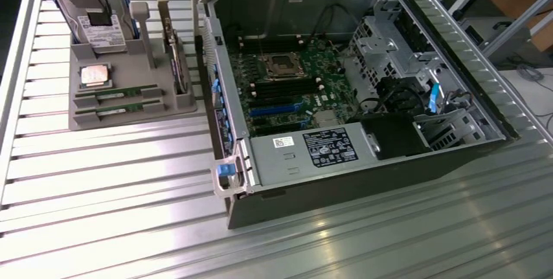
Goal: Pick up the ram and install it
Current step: 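Pick up the ram and move it above insertion slot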
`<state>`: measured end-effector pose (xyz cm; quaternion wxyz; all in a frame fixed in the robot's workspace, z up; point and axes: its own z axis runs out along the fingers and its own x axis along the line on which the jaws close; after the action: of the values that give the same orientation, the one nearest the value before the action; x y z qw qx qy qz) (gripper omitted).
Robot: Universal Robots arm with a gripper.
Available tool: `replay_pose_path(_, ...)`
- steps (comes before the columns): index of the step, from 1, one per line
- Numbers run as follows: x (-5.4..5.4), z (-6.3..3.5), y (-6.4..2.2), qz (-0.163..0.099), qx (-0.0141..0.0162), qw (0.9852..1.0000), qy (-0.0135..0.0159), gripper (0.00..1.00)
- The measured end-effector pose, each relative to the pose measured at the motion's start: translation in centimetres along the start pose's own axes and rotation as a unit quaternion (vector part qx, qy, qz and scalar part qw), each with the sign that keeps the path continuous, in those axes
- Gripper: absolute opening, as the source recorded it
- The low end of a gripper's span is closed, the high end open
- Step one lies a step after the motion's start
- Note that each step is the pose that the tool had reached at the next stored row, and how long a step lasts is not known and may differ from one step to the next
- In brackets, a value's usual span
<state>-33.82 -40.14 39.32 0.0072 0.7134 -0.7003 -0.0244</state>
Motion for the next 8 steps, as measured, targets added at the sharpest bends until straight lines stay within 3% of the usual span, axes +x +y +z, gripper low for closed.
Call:
replay_pose_path(3, 0.00, 0.00, 0.00, 0.000, 0.0000, 1.0000, 0.0000, 0.36)
replay_pose_path(8, 0.00, 0.00, 0.00, 0.000, 0.0000, 1.0000, 0.0000, 0.36)
